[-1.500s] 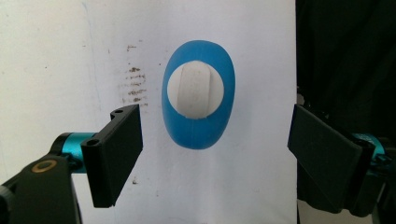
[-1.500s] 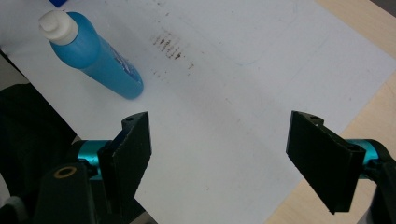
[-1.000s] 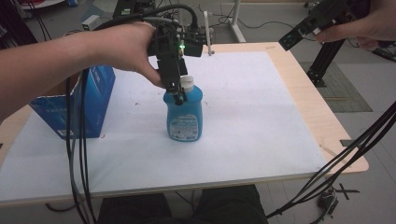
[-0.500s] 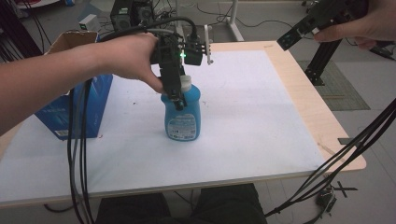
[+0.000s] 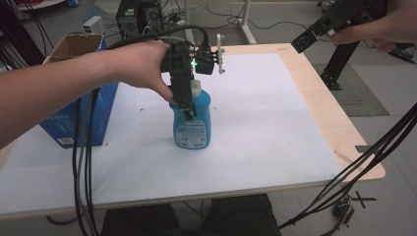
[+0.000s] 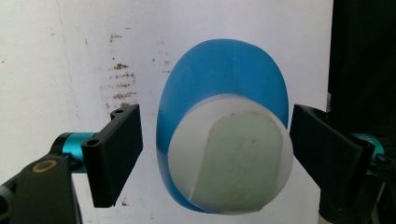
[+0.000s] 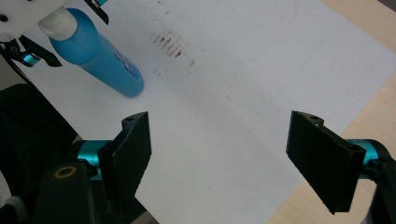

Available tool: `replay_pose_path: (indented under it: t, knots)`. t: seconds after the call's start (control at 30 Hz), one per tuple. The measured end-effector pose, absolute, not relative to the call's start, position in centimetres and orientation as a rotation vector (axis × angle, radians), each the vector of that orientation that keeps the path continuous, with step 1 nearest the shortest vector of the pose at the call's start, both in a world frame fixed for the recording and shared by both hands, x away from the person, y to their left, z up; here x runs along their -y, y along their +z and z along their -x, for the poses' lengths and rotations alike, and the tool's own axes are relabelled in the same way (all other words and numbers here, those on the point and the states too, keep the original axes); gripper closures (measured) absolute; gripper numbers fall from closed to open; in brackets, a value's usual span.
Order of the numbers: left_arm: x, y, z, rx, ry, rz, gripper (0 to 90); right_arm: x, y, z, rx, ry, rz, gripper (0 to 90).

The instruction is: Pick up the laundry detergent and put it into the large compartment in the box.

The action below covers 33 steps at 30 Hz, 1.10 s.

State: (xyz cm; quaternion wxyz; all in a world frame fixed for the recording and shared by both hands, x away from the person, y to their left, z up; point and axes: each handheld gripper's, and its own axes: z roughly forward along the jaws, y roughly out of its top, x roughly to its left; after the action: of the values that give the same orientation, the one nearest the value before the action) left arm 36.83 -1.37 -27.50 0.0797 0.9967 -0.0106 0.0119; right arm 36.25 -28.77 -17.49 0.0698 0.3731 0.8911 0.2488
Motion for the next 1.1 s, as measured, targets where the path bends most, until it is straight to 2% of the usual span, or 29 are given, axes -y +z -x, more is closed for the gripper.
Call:
replay_pose_path:
  t: [1.1]
  knots:
    - [1.41,-27.77,-36.92,0.030,0.011,-3.003,22.4,29.08,-17.68,-36.09,-2.676,0.756,-1.131,21.6]
